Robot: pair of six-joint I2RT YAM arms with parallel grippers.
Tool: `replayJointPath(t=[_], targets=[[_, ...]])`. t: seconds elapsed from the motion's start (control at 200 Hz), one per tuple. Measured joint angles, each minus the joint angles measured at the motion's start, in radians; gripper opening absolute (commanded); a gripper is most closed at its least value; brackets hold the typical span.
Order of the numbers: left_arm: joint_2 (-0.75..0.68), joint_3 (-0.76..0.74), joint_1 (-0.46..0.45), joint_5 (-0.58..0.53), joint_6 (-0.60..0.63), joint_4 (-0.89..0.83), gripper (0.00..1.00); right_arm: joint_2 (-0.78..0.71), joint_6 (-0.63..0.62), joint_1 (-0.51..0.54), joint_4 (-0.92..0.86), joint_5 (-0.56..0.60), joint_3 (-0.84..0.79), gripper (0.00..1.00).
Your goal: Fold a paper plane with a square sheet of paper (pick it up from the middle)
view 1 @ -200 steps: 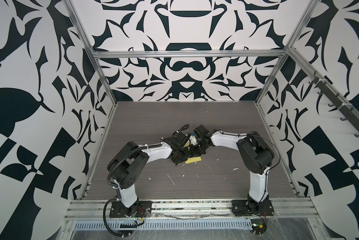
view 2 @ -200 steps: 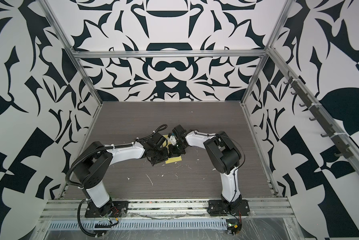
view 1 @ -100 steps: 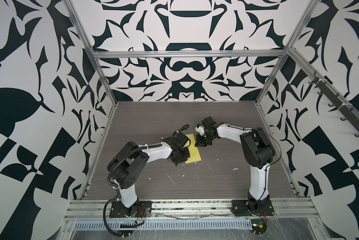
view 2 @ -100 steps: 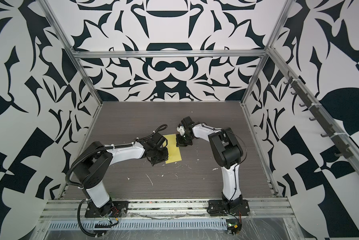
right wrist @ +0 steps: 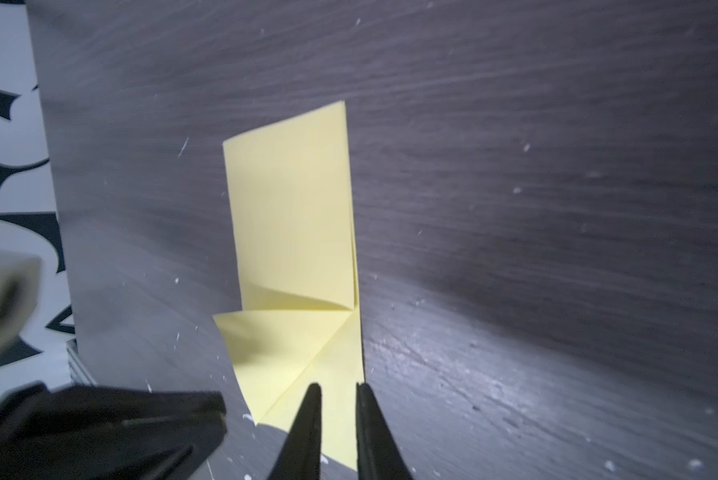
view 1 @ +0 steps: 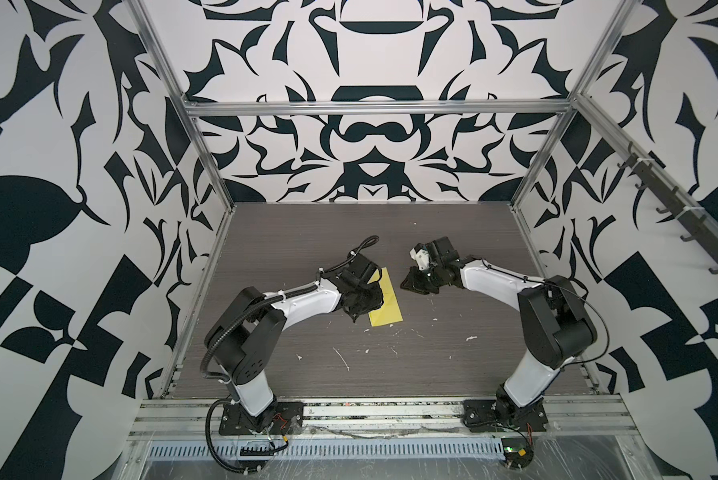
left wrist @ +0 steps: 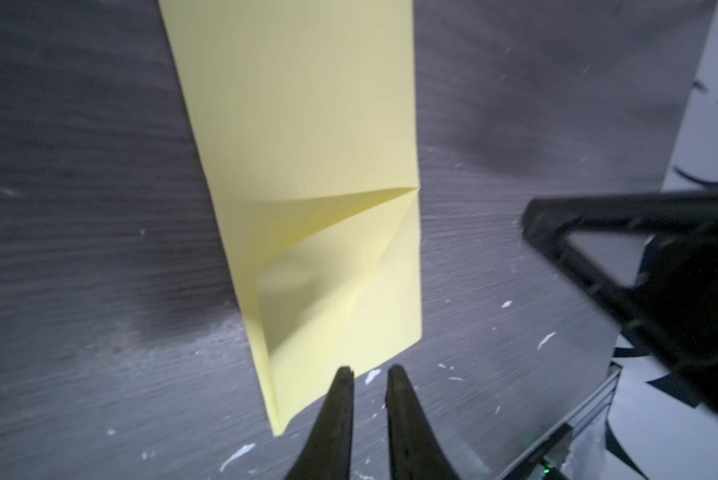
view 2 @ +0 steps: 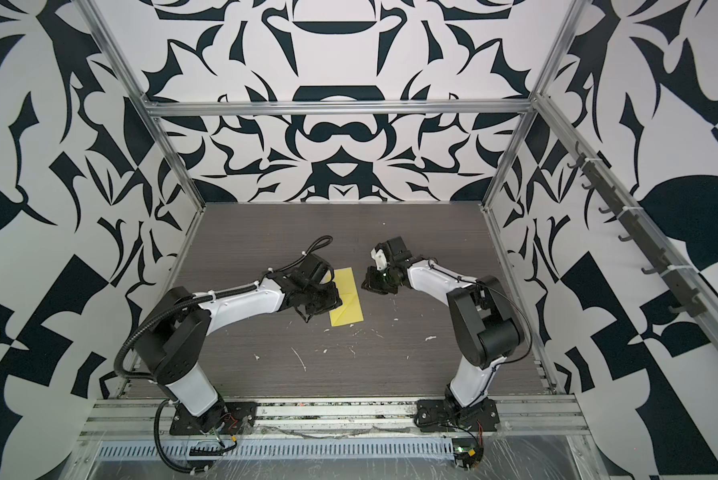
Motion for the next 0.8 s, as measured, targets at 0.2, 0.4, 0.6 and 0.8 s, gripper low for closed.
replayJointPath(t=[0.2, 0.4, 0.6, 0.8], targets=[[0.023, 0.015, 0.043, -0.008, 0.01, 0.015, 0.15, 0.002, 0.113, 0.01, 0.155, -0.079, -0.133, 0.36], [0.099, 0.047, 0.051, -0.022, 0.023, 0.006, 0.1, 0.024, 0.176, 0.03, 0.242, -0.108, -0.146, 0.46], [0.126, 0.05, 0.054, -0.051, 0.022, -0.023, 0.07, 0.054, 0.208, 0.045, 0.288, -0.121, -0.146, 0.48], [0.154, 0.05, 0.058, -0.056, 0.003, -0.039, 0.05, 0.08, 0.231, 0.053, 0.307, -0.128, -0.145, 0.48]])
